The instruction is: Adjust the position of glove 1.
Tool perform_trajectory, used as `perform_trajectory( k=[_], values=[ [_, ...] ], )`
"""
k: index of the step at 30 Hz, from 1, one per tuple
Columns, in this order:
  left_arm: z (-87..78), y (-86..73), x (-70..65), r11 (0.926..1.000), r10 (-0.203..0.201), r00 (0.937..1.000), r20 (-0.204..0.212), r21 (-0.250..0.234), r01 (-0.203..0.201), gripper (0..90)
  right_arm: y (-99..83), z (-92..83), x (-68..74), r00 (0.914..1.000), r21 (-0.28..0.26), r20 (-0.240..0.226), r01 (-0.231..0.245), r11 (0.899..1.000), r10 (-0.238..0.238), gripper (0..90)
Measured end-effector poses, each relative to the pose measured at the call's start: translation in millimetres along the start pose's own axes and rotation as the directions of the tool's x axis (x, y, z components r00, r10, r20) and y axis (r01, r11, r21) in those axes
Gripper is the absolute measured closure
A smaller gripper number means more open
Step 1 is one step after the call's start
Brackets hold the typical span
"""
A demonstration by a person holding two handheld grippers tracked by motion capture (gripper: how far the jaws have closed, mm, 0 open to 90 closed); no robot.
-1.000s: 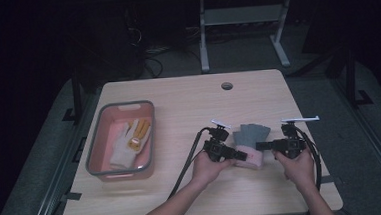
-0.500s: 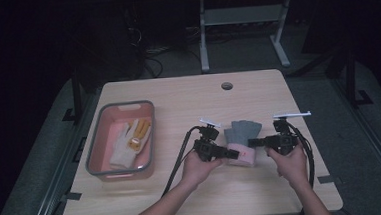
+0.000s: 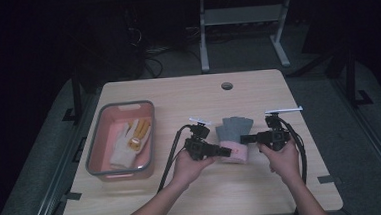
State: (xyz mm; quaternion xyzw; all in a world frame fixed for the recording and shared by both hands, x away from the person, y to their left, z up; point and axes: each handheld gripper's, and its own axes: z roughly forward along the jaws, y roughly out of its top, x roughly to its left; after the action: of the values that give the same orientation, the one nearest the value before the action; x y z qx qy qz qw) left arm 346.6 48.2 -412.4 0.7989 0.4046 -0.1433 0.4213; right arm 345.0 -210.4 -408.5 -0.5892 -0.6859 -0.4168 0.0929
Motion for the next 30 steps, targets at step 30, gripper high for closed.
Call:
perform_trajectory(
  k=[30],
  values=[
    [-58.5,0.2,16.0,0.9968,-0.015,0.9994,-0.031,-0.079,0.013,61.0,32.8,24.6,48.8,0.9962,0.018,-0.057,0.068,0.998,-0.067,78.5]
  ],
)
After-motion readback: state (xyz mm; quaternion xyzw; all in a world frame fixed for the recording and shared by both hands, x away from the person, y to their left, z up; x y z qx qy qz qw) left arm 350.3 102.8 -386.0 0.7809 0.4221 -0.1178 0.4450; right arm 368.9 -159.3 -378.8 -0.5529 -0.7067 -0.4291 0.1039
